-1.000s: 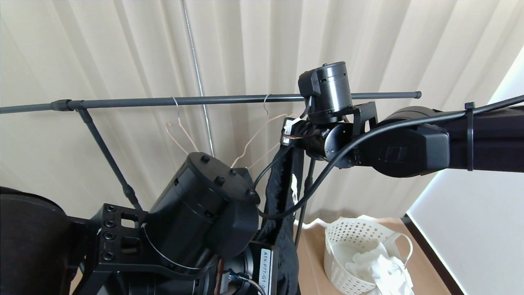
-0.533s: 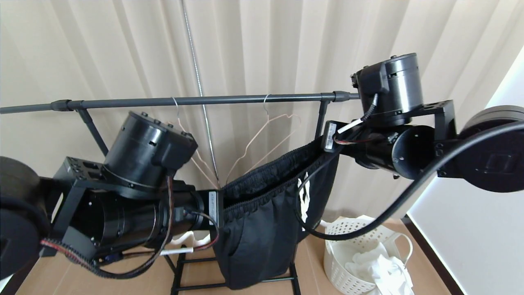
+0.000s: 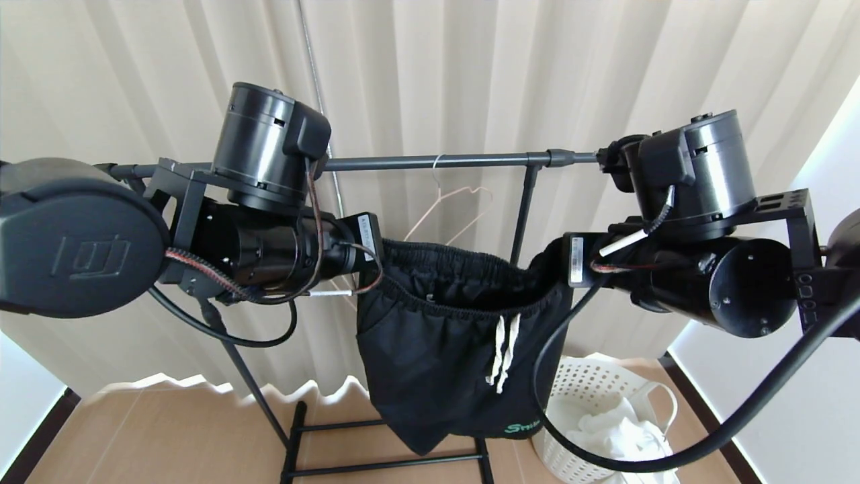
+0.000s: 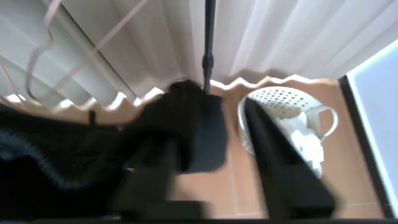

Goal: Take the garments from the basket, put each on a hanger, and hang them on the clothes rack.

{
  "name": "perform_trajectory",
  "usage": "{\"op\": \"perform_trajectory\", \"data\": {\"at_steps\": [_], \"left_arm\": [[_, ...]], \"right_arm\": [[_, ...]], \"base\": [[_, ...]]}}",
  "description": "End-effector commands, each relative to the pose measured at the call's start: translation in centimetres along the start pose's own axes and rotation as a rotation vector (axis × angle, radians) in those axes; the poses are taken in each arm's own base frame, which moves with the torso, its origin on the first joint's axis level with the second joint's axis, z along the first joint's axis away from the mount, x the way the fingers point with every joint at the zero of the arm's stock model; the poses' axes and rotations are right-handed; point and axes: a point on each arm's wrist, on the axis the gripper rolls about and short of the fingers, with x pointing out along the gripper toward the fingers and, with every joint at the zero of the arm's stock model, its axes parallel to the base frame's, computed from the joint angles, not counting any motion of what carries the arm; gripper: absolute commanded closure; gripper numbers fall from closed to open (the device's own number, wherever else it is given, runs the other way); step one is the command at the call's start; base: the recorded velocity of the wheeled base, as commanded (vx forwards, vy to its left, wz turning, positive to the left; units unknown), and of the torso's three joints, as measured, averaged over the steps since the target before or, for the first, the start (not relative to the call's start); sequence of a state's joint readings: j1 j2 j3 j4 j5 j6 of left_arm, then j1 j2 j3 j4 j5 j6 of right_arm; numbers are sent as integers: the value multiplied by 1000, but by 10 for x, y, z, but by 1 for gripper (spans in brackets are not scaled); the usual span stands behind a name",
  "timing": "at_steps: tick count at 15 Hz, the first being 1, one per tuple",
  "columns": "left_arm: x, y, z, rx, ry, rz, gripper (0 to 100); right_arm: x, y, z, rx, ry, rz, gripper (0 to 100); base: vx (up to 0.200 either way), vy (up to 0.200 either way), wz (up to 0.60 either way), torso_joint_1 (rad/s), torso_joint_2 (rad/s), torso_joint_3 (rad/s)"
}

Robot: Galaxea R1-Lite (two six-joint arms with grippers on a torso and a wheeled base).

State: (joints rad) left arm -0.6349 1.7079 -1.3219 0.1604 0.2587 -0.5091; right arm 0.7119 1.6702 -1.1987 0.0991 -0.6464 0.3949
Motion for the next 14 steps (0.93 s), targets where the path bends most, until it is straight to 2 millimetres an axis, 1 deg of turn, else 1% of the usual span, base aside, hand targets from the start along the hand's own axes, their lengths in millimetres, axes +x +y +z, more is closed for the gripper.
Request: {"op": "perform_trajectory", "data": {"at_steps": [1, 2, 4, 6, 8, 10, 12, 14], "left_arm": [[3, -8, 11, -8, -32, -20, 100], [0, -11, 15, -10, -46, -33, 100], [-5, -20, 20, 21, -69, -61, 100], [-8, -26, 22, 27, -92, -59, 100], [-9, -29, 24, 26, -110, -46, 100], [-11, -32, 21, 34, -105, -56, 100], [-11, -33, 17, 60, -93, -29, 100], [-13, -32, 15, 71, -91, -19, 100]], "right_arm": [[-3, -6, -19, -113, 44, -6, 0], [-6, -7, -28, -168, 63, 1, 0], [-12, -5, -56, -321, 117, 41, 0], [-15, -3, -73, -401, 152, 106, 0], [-17, -1, -90, -448, 172, 231, 0], [-20, 4, -97, -421, 140, 374, 0], [-24, 7, -93, -336, 45, 532, 0], [-29, 3, -91, -279, -30, 672, 0]], "base": [[0, 0, 0, 0, 0, 0], [0, 0, 0, 0, 0, 0], [0, 0, 0, 0, 0, 0], [0, 0, 0, 0, 0, 0], [0, 0, 0, 0, 0, 0], [0, 0, 0, 0, 0, 0], [0, 0, 0, 0, 0, 0], [0, 0, 0, 0, 0, 0]]}}
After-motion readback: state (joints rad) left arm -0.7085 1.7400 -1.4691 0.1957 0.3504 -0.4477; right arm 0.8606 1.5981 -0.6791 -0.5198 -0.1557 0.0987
